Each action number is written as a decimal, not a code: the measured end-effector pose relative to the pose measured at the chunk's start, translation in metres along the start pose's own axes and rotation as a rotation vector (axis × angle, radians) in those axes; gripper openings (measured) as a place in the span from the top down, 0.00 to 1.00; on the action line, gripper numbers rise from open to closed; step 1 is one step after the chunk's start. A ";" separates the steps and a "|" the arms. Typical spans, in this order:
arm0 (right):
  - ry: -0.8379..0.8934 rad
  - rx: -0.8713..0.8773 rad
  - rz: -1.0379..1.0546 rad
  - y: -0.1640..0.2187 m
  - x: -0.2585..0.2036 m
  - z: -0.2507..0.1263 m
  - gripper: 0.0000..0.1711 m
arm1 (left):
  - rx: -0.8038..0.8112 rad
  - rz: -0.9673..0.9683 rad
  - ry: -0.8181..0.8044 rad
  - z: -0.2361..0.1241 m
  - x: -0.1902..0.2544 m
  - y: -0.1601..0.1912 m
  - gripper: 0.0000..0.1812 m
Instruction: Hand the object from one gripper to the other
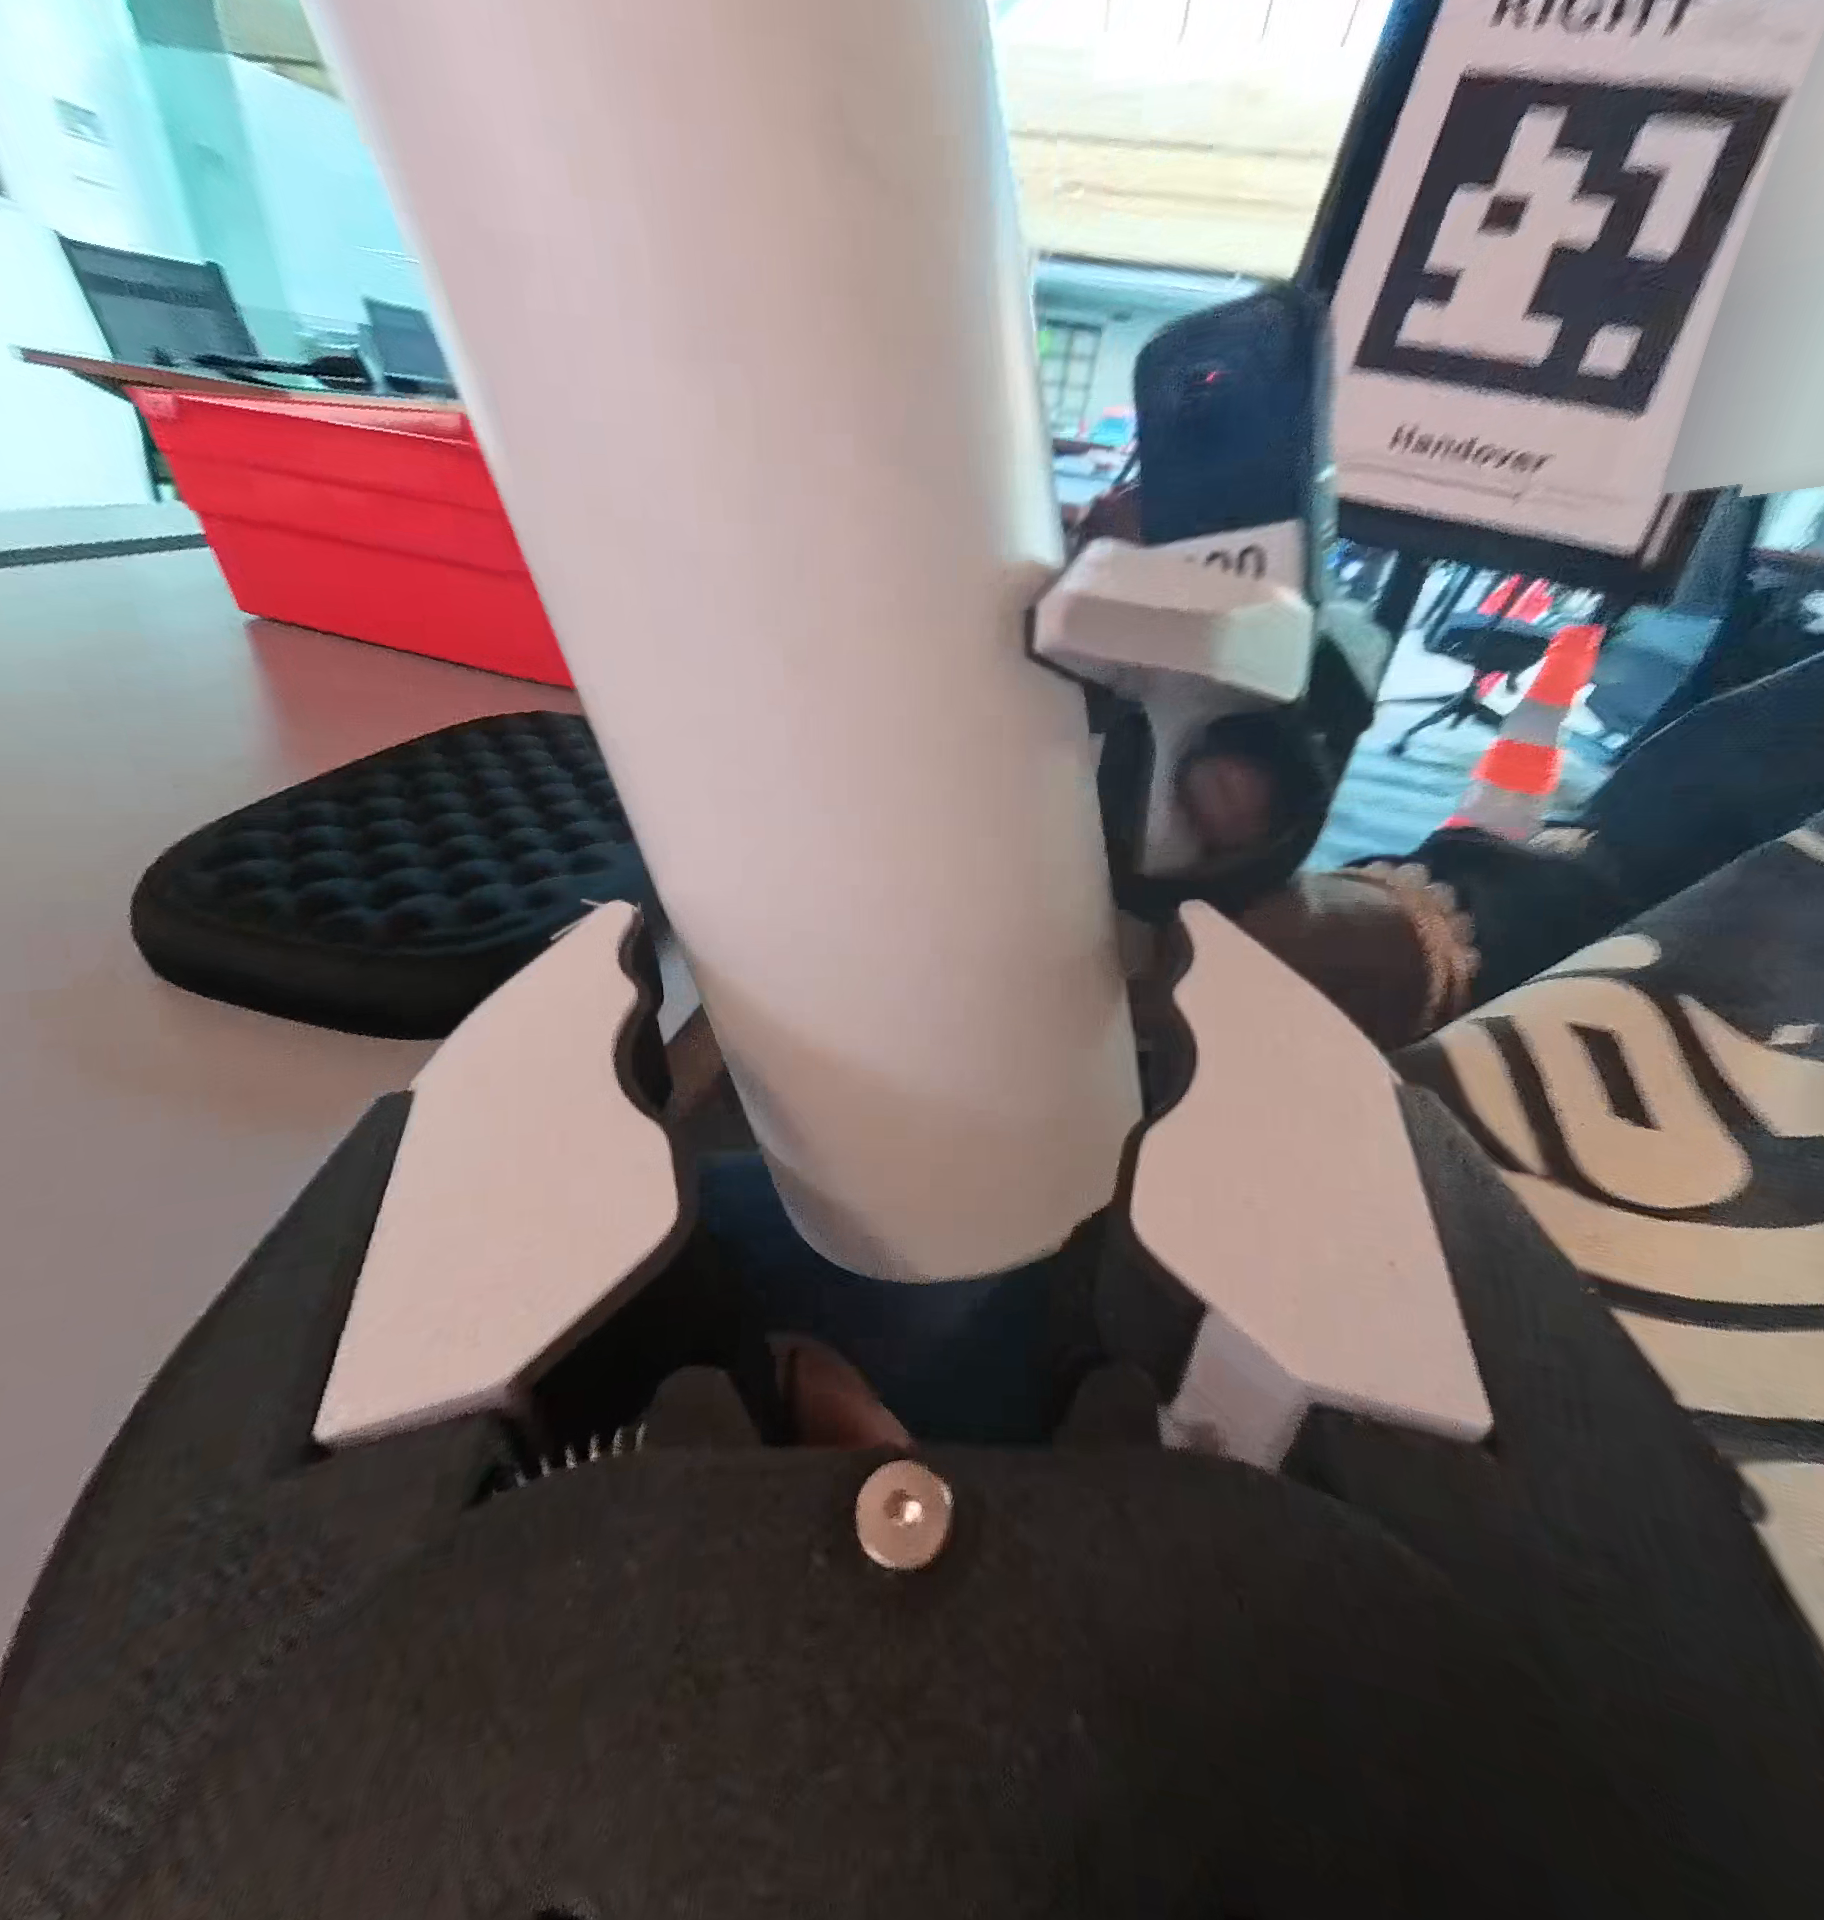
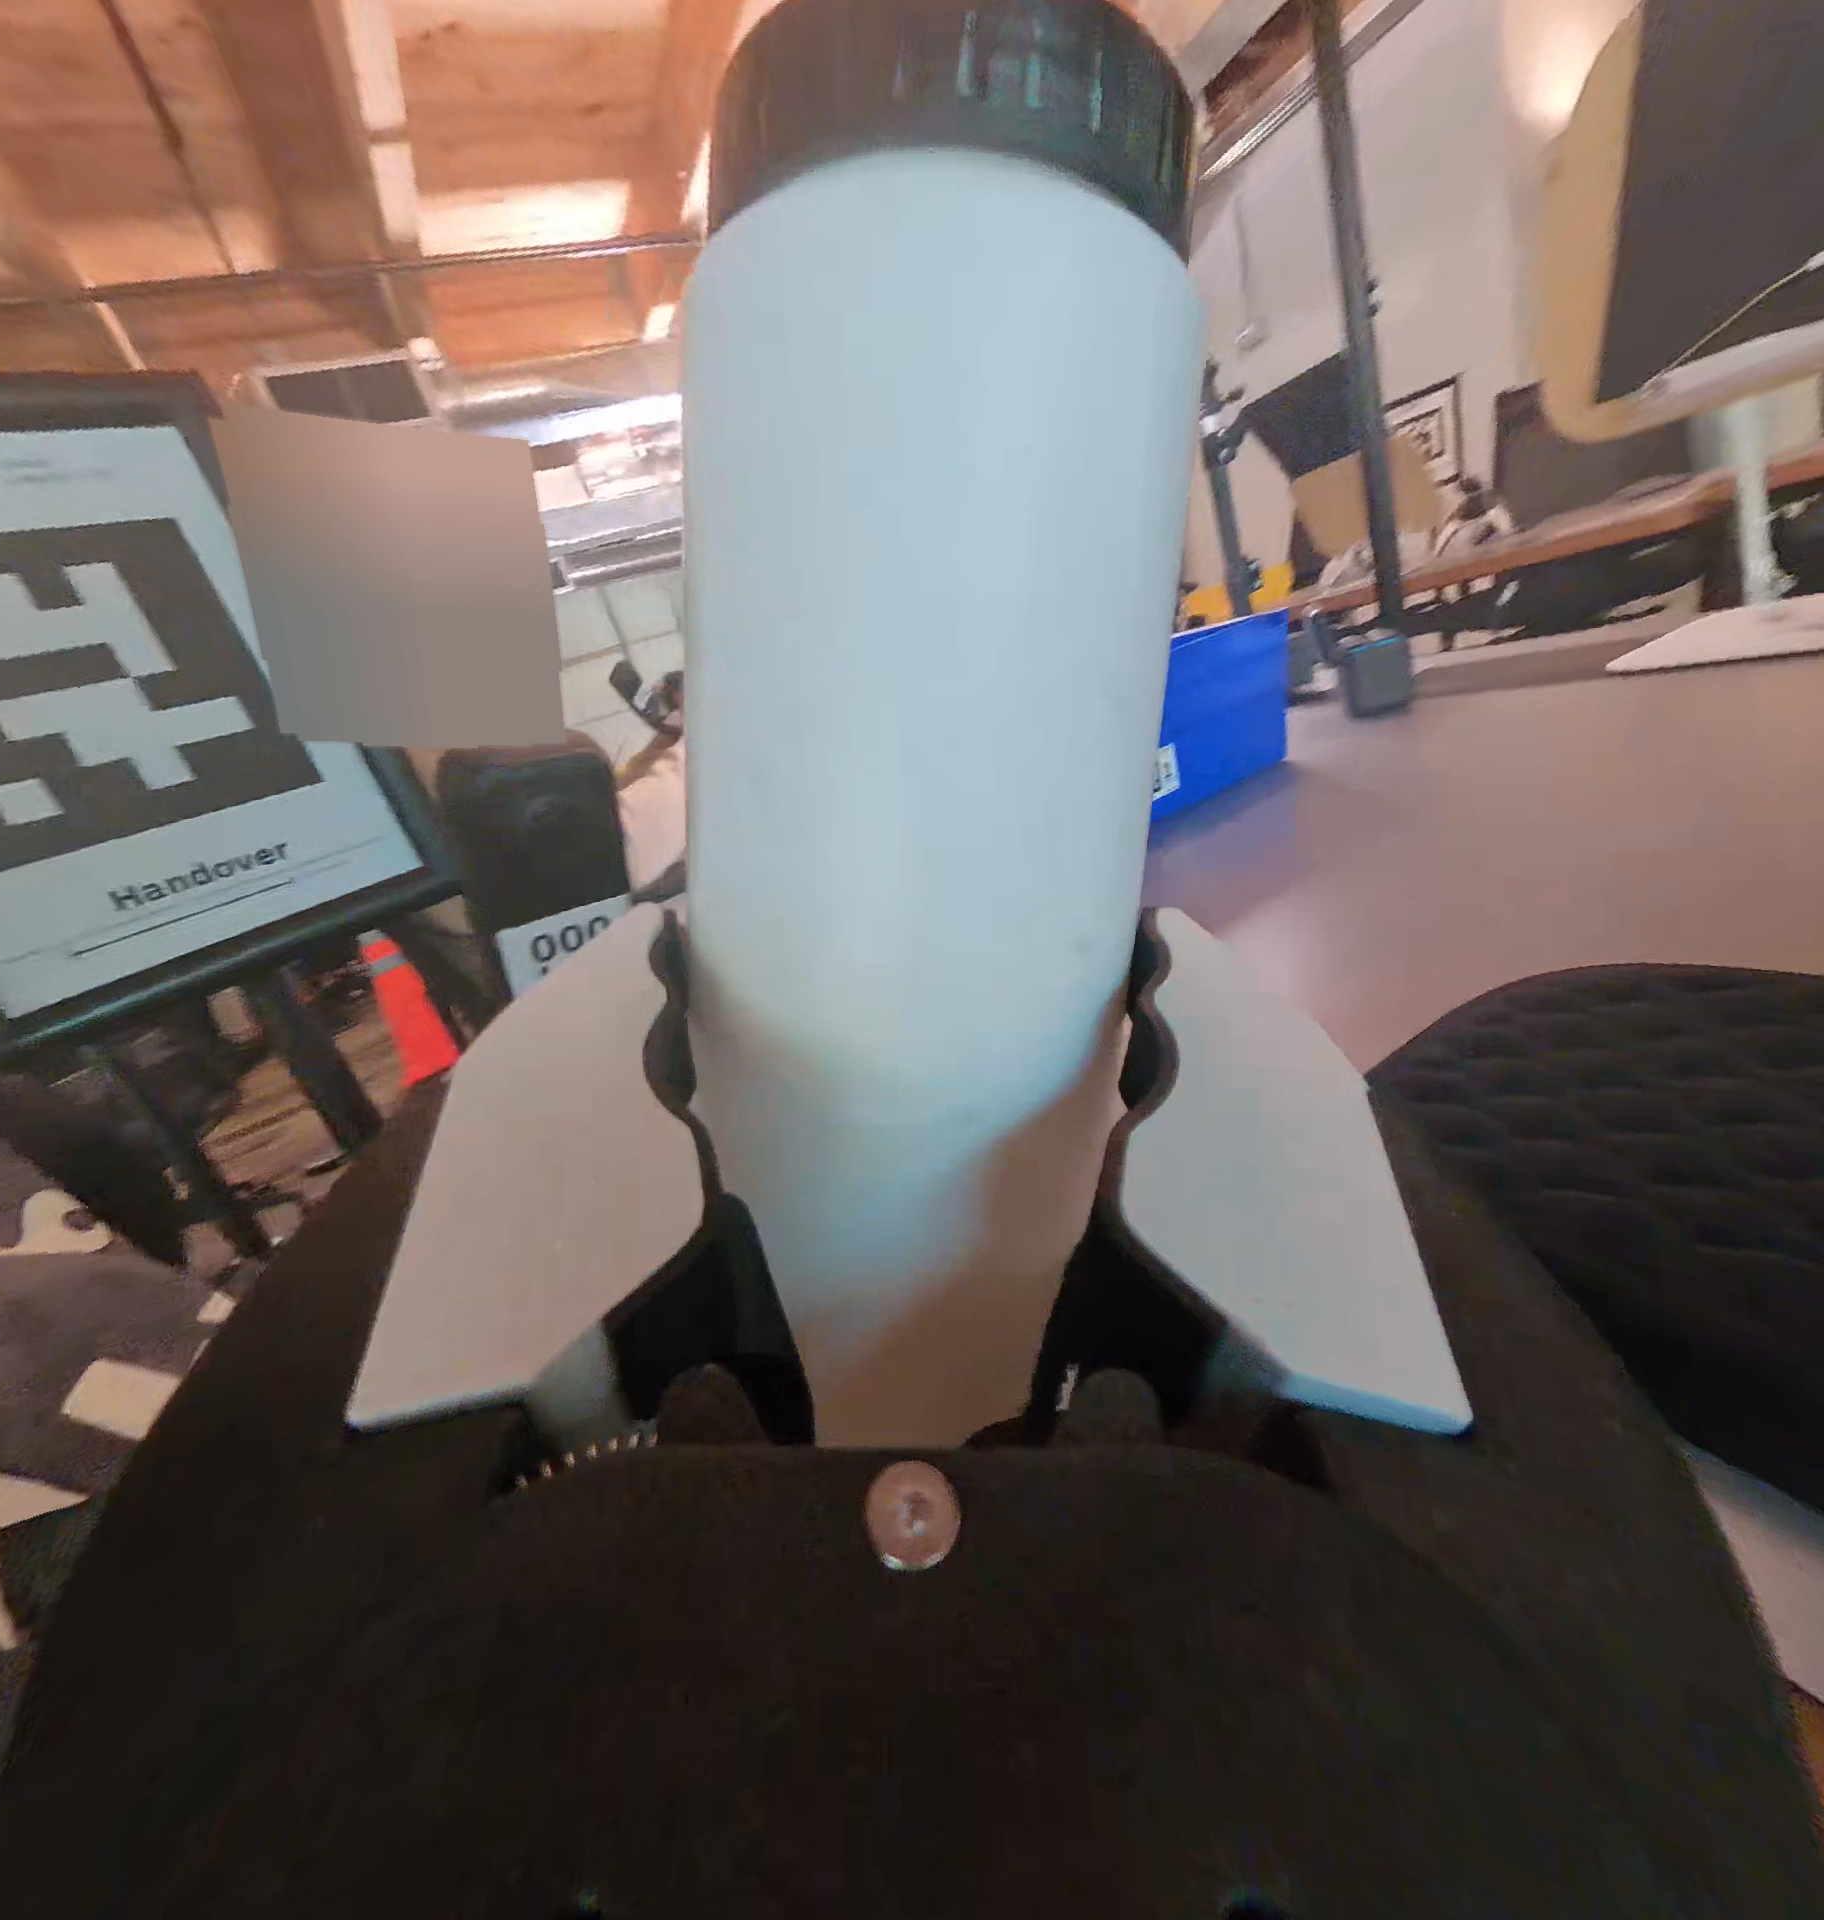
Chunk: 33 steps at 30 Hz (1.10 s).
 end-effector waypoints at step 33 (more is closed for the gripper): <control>-0.042 0.059 -0.018 -0.002 -0.004 -0.002 0.51 | -0.004 0.154 -0.039 -0.006 -0.001 -0.002 0.51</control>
Point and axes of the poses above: each gripper's, where its closed fingertips meet, z out along the fingers, y out of its underside, x = y × z across the jaws, the point moved 4 cm from there along -z, back along the fingers, and after that the axes turned 3 degrees about y, right-handed, at the moved point
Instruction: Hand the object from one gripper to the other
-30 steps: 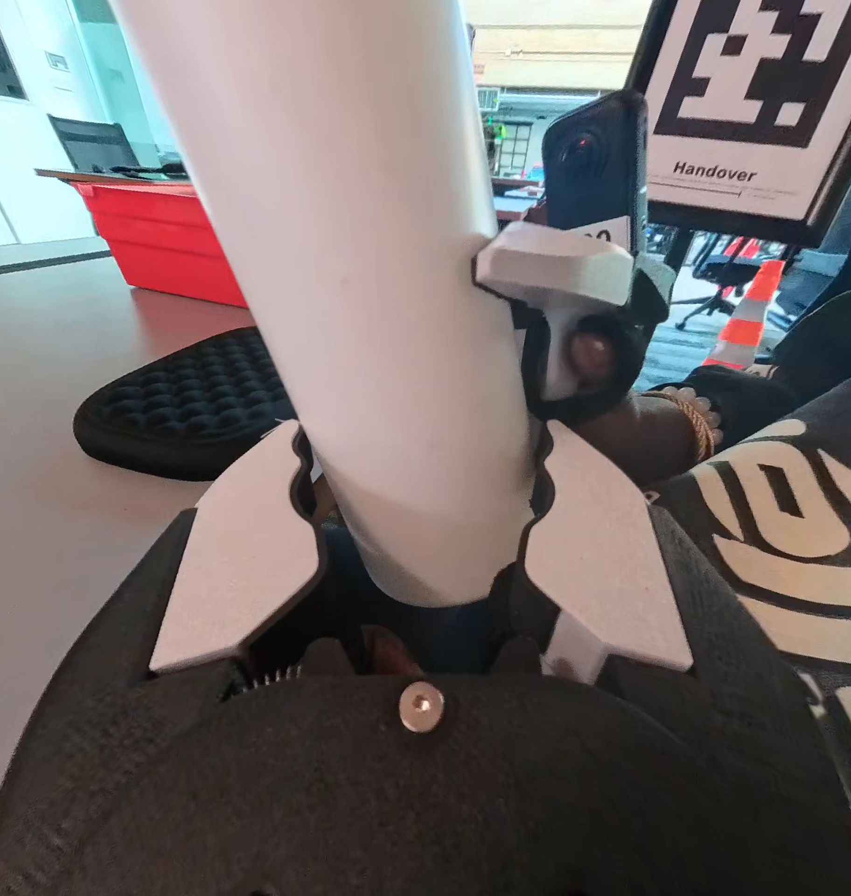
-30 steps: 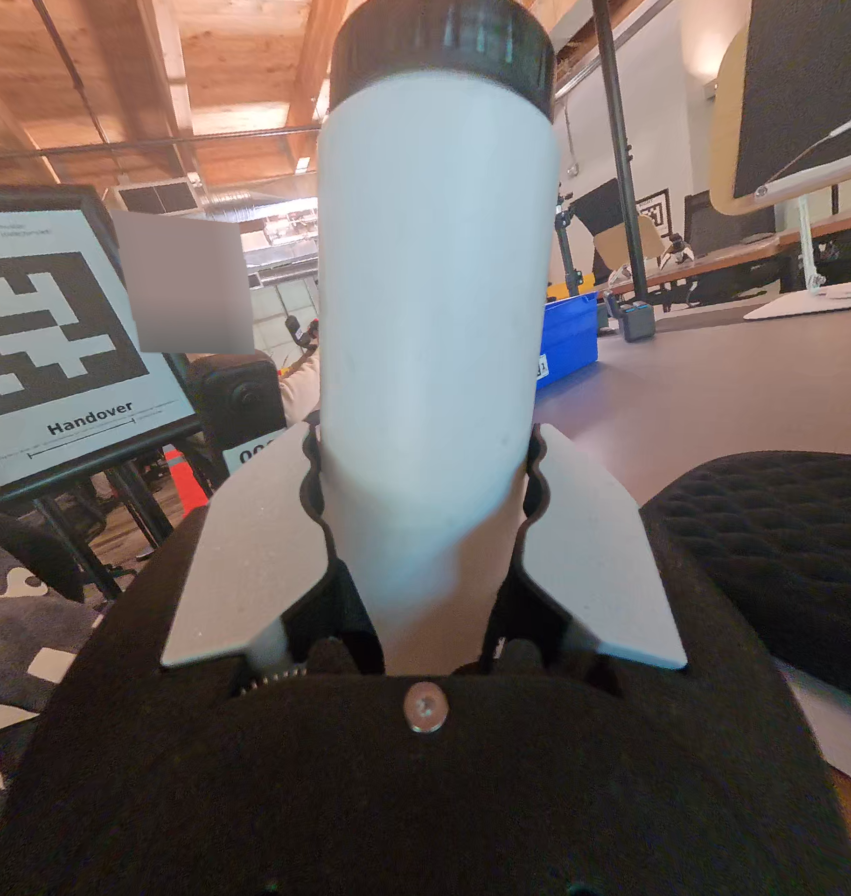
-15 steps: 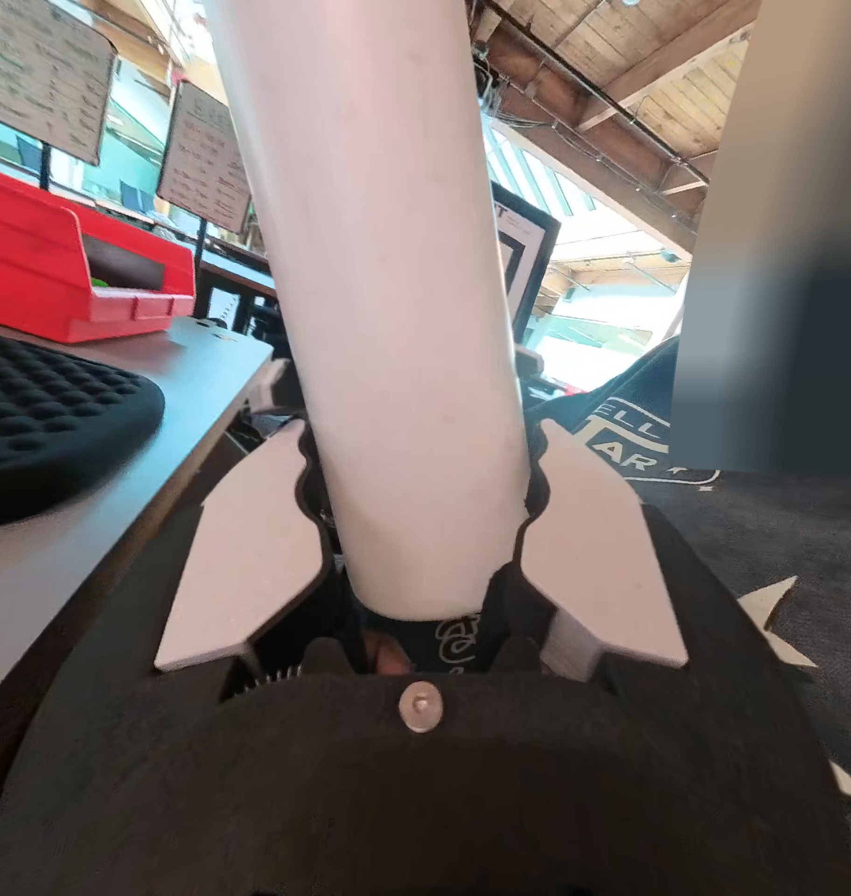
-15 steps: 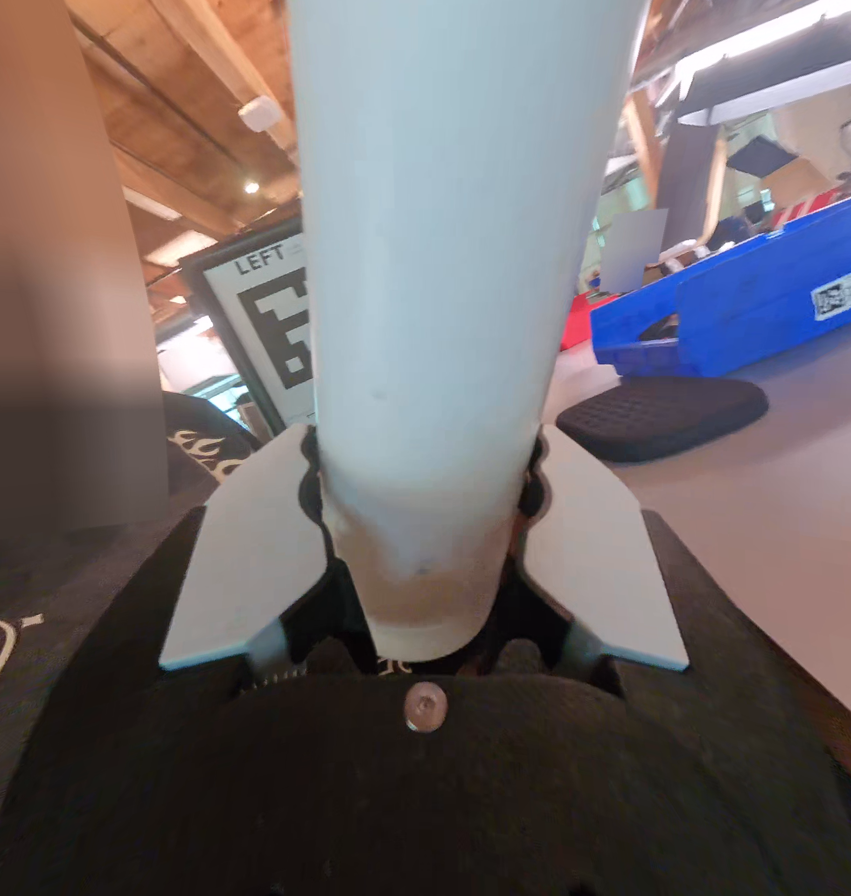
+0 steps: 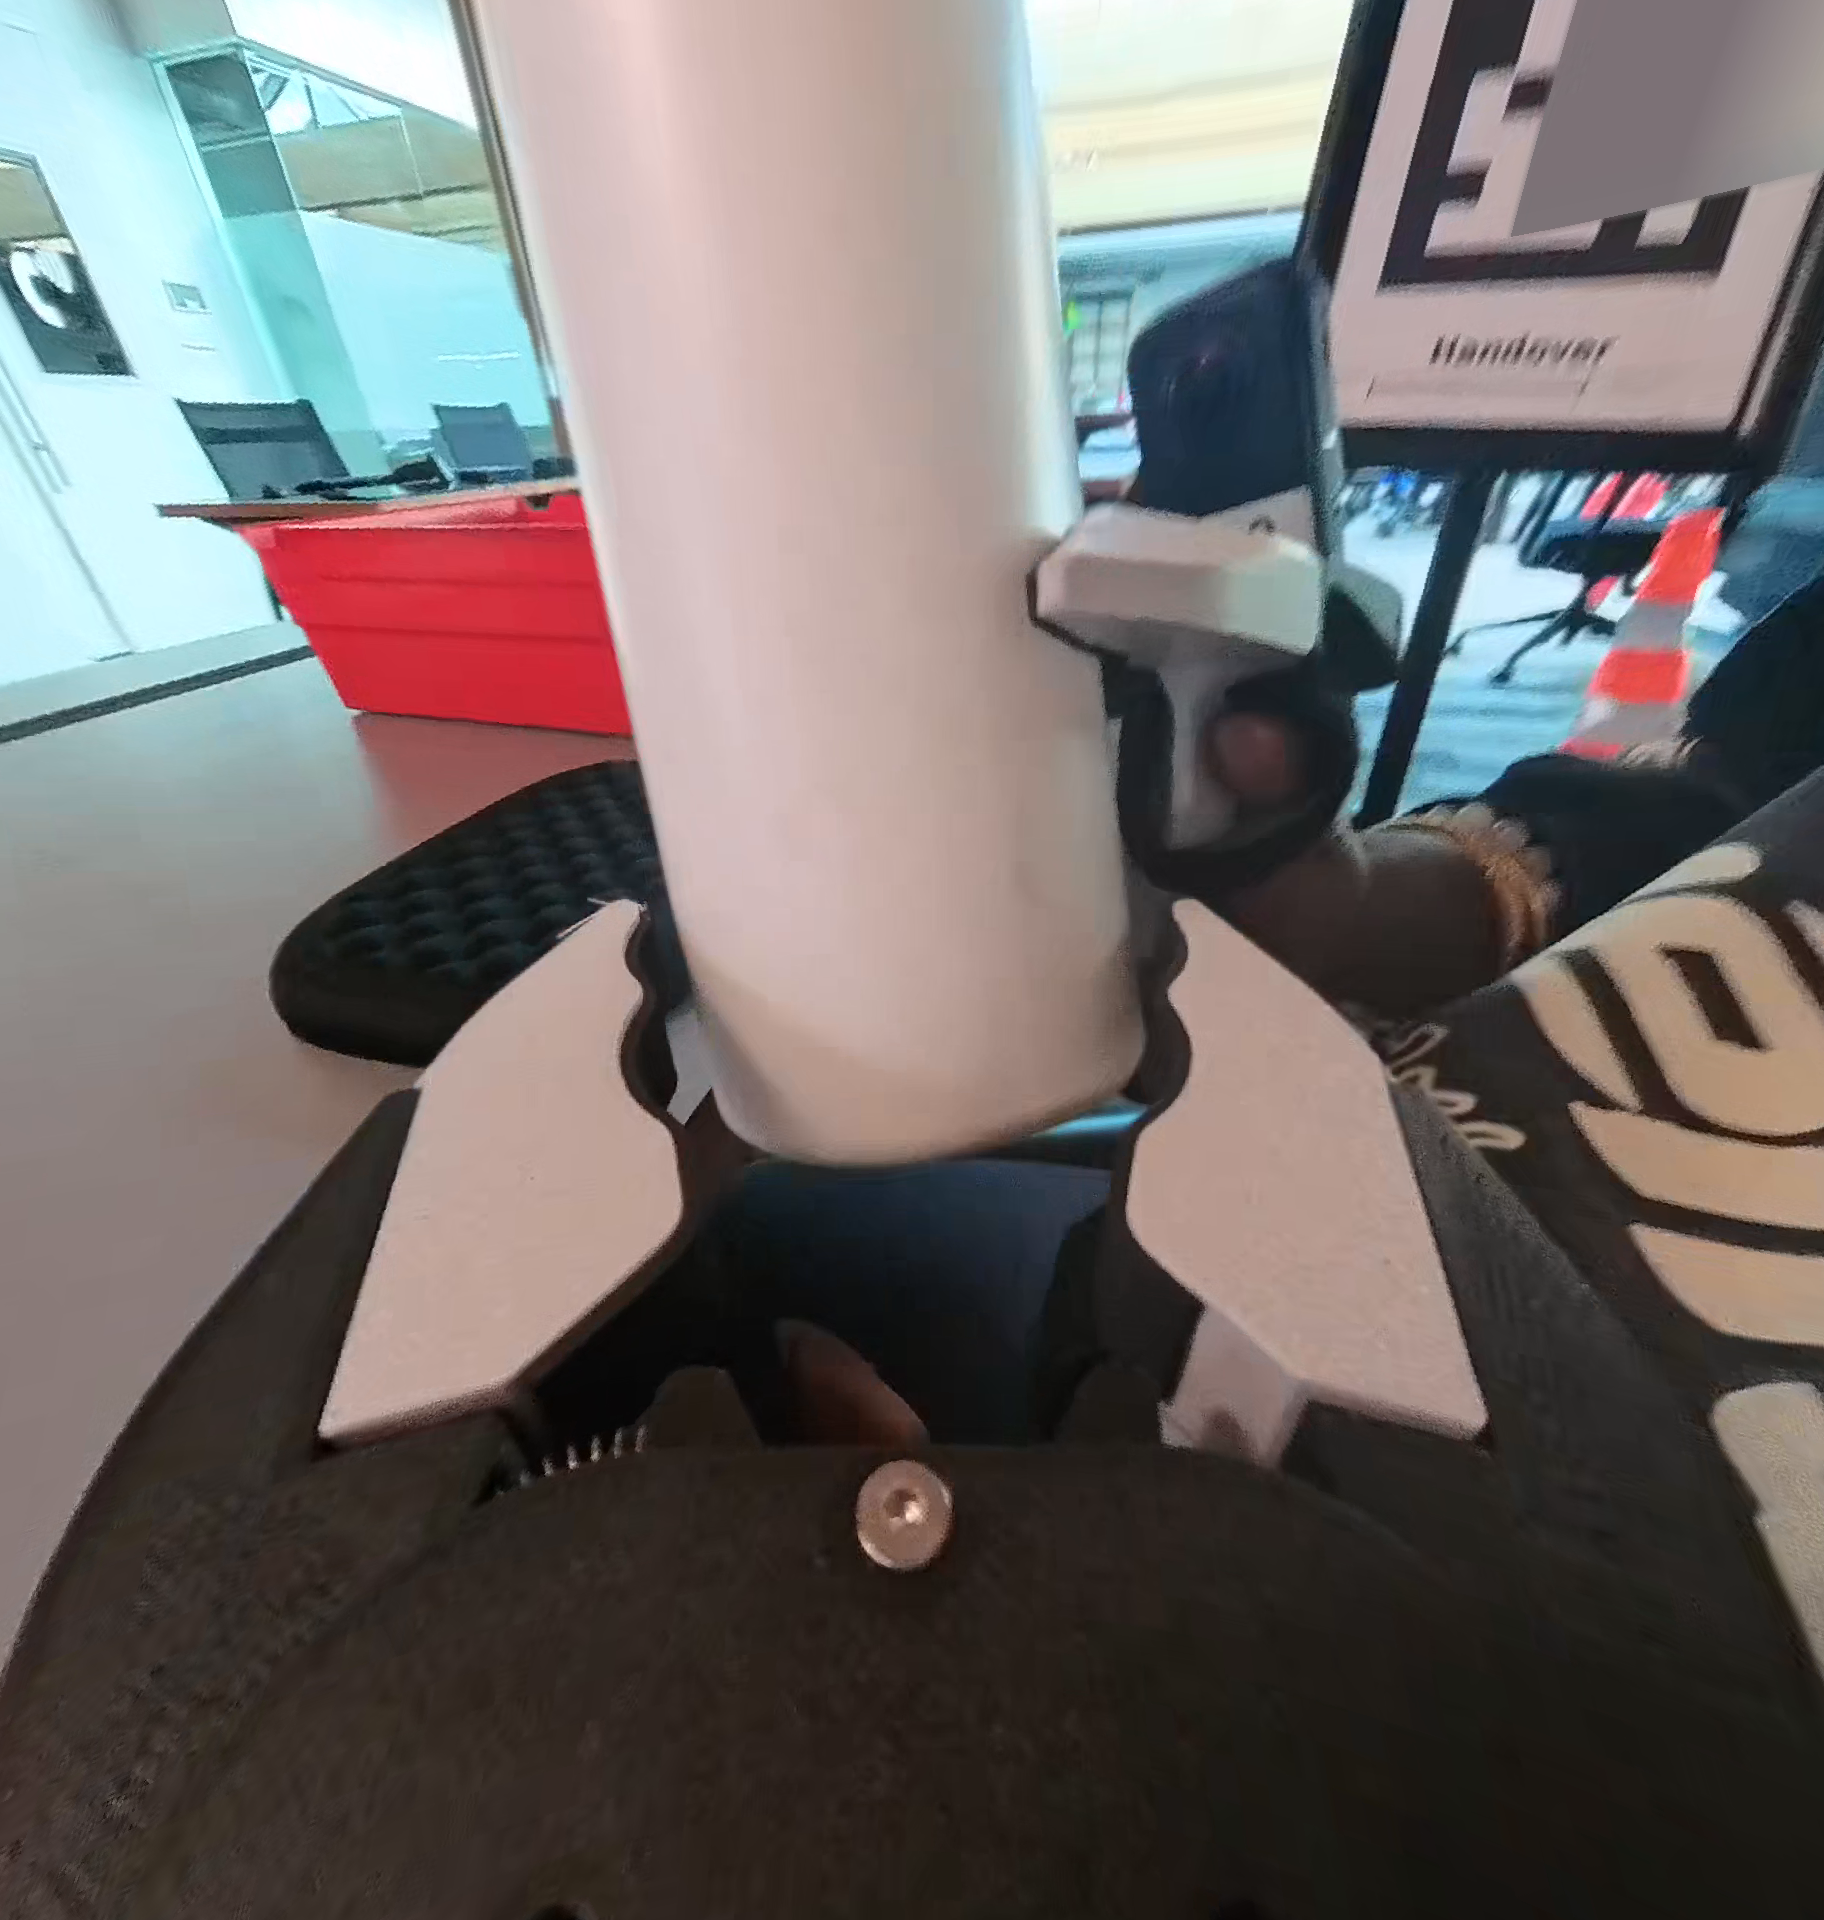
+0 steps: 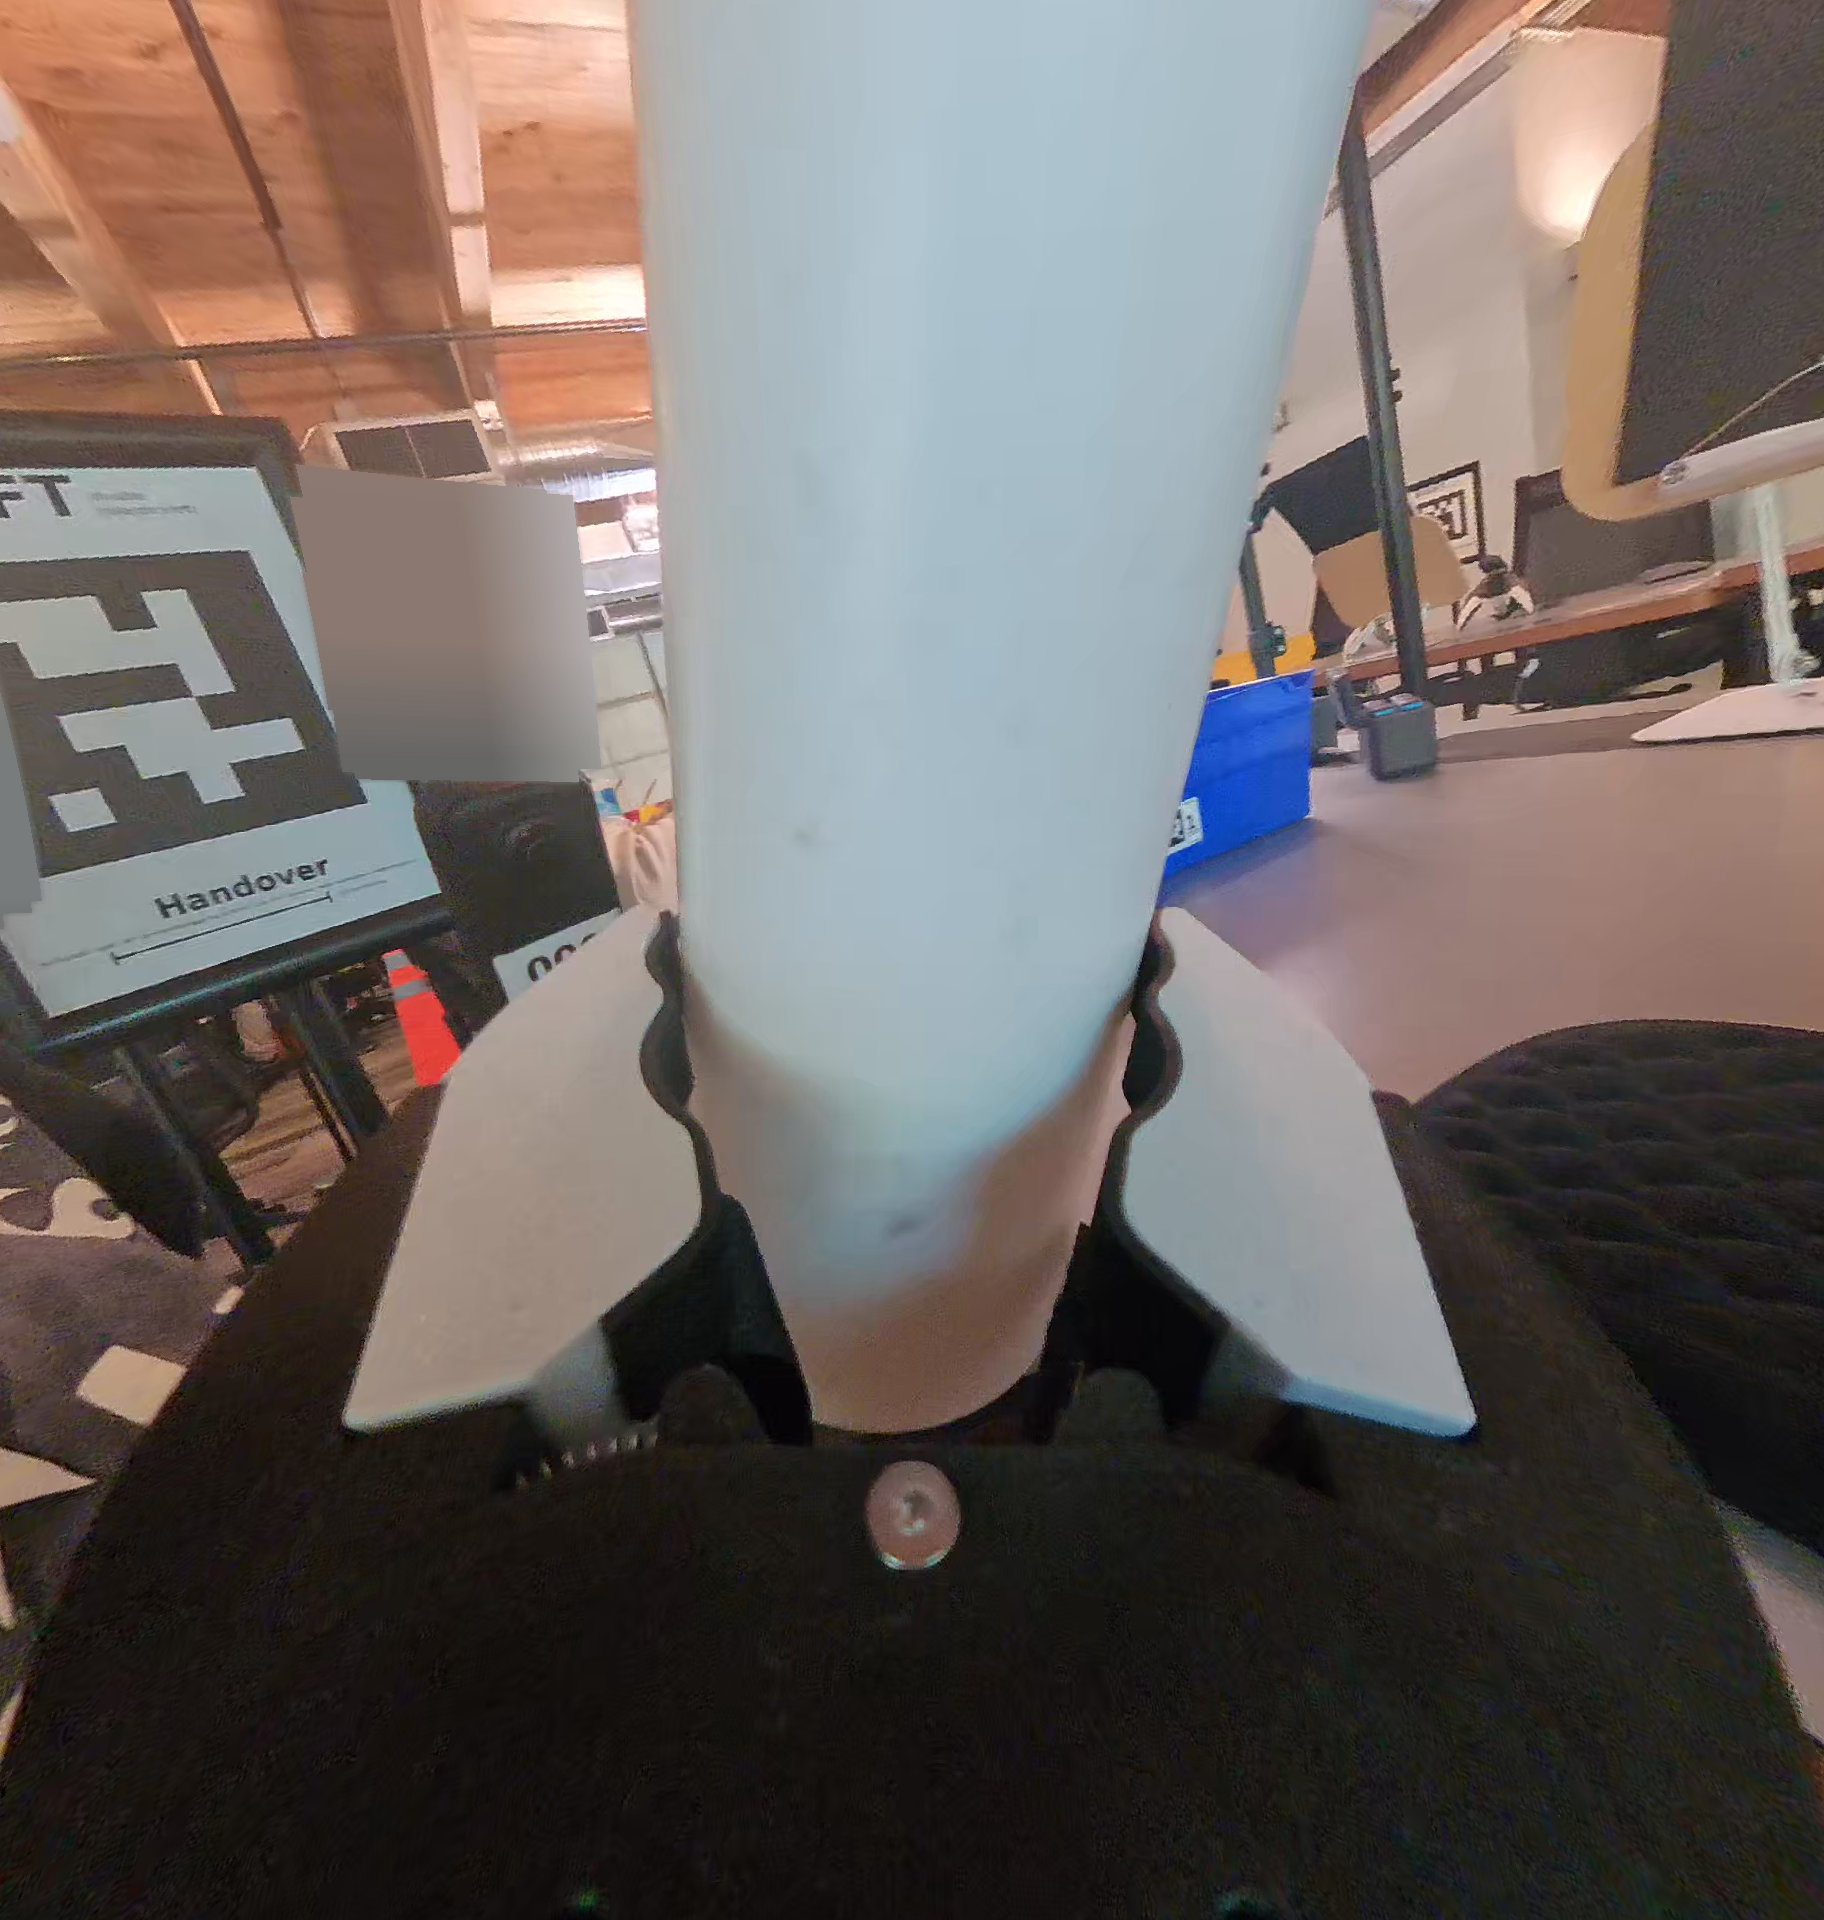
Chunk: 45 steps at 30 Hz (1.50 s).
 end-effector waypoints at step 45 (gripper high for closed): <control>0.801 0.024 -0.358 -0.216 0.200 -0.125 0.49 | 0.240 -0.145 -0.439 -0.030 -0.059 0.003 0.60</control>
Point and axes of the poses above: each gripper's, where its closed fingertips meet, z out along the fingers, y out of its underside, x = y × z across the jaws, the point moved 4 cm from there along -z, back along the fingers, and after that the axes turned 3 degrees about y, right-handed, at the moved point
